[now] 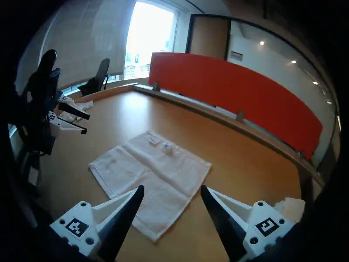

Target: Fold towel

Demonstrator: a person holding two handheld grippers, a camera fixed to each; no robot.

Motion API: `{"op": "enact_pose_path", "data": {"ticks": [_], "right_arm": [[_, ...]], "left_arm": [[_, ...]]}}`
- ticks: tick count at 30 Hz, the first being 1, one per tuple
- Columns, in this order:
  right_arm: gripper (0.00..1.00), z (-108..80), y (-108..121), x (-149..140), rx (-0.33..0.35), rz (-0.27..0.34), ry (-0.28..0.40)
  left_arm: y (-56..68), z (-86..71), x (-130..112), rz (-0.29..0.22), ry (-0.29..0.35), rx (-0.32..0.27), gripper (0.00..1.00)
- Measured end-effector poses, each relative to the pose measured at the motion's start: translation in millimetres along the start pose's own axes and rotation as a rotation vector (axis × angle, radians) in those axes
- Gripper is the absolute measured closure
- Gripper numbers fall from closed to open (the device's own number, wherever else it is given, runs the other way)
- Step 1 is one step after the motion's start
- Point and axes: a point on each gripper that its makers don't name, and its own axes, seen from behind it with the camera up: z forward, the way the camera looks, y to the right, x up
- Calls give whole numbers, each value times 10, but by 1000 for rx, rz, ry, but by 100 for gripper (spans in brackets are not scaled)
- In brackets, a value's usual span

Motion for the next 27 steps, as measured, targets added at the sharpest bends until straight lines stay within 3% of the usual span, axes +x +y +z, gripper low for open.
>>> {"op": "enact_pose_path", "data": {"ticks": [14, 27], "right_arm": [[0, 180, -191, -662, 47, 2, -127], [0, 243, -359, -1067, 95, -2, -213]], "left_arm": [[260, 308, -567, 48, -137, -82, 20], [404, 376, -950, 64, -263, -136, 20]]}}
